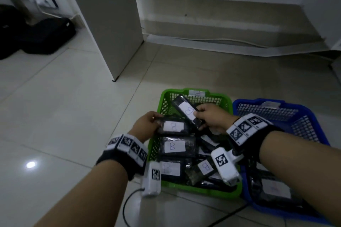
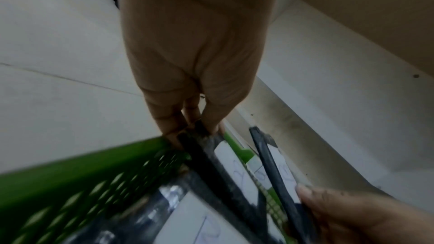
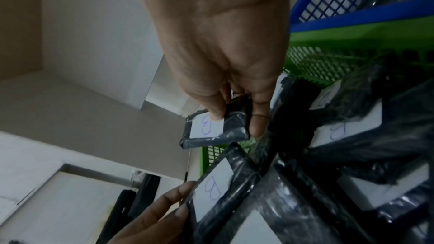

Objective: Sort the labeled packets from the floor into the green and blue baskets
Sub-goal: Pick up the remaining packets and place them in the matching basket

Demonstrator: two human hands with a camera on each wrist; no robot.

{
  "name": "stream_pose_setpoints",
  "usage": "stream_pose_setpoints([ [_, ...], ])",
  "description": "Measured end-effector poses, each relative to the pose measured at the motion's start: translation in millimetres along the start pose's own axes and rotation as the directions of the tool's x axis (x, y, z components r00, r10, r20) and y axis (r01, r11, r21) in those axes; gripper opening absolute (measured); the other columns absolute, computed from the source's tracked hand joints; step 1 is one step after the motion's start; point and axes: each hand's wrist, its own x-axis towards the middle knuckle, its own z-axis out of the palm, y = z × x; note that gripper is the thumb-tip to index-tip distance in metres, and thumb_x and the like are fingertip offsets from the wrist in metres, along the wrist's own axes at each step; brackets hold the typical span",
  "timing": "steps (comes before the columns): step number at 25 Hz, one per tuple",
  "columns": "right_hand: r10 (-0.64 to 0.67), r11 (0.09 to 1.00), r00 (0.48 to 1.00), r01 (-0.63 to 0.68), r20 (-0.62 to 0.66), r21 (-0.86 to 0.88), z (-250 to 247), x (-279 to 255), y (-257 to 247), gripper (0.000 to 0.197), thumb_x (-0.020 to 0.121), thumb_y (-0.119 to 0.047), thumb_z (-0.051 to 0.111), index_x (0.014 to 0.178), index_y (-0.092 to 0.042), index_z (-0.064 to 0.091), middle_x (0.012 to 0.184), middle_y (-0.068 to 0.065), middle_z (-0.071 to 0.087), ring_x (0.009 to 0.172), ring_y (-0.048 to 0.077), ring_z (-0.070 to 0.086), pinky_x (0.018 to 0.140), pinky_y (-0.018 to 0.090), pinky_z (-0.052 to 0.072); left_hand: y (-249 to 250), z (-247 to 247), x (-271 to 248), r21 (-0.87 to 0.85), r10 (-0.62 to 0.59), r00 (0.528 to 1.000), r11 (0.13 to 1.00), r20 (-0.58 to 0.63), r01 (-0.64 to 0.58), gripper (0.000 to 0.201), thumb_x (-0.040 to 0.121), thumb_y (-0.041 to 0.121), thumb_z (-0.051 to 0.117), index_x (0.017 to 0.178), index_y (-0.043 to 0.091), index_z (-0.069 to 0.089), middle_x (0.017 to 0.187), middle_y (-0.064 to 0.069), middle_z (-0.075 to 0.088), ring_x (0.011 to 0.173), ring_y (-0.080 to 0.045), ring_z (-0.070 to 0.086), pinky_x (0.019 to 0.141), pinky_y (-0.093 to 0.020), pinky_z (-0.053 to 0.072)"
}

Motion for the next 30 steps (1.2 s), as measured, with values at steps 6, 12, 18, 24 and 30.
stream_pose_setpoints([
  [6,-0.061,0.972,0.996,0.046,-0.058,-0.228,18.1,27.6,8.7,0.013,0.096,-0.010,0.047,0.096,-0.012,0.060,0.078,0.007,0.062,0.060,0.024,0.059,0.058,0.037,0.052,-16.6,15.2,0.1,0.069,0.054,0.962,0.997,-0.267,-0.036,0.015,0.090,0.021,0.057,0.105,0.020,0.053,0.090,0.000,0.064,0.084,-0.019,0.060,0.072,-0.029,0.045],
  [12,-0.061,0.900,0.996,0.083,0.065,-0.428,20.0,39.5,18.2,0.022,0.092,-0.015,0.050,0.101,-0.012,0.070,0.105,0.012,0.066,0.104,0.031,0.062,0.089,0.035,0.050,-16.9,13.8,7.8,0.000,0.072,0.937,0.997,-0.341,-0.076,0.011,0.092,0.017,0.052,0.092,0.027,0.056,0.093,0.004,0.069,0.086,-0.018,0.064,0.080,-0.035,0.052],
  [18,-0.092,0.910,0.991,0.124,0.098,-0.395,26.7,41.2,16.9,0.028,0.090,-0.027,0.062,0.105,-0.005,0.069,0.110,0.014,0.068,0.103,0.027,0.063,0.092,0.035,0.048,-27.3,13.9,5.7,-0.022,0.066,0.942,0.997,-0.328,-0.078,0.016,0.091,0.014,0.054,0.088,0.029,0.059,0.091,0.007,0.069,0.087,-0.019,0.065,0.084,-0.038,0.053],
  [24,0.094,0.921,0.979,-0.018,0.179,-0.389,29.6,57.9,12.5,0.027,0.074,-0.022,0.077,0.087,-0.001,0.067,0.085,0.014,0.067,0.077,0.025,0.064,0.075,0.038,0.054,-27.6,8.1,1.5,-0.055,0.058,0.948,0.995,-0.311,-0.079,0.016,0.091,0.008,0.052,0.093,0.020,0.062,0.091,0.002,0.067,0.082,-0.020,0.062,0.081,-0.036,0.052],
  [30,-0.110,0.909,0.994,0.100,-0.003,-0.404,14.5,58.7,4.4,0.025,0.090,-0.010,0.056,0.113,-0.003,0.064,0.102,0.013,0.065,0.093,0.030,0.062,0.078,0.034,0.050,-19.7,10.4,3.2,-0.131,0.048,0.958,0.987,-0.281,-0.088,0.019,0.092,0.005,0.051,0.086,0.021,0.060,0.091,-0.005,0.066,0.079,-0.023,0.061,0.076,-0.039,0.053],
])
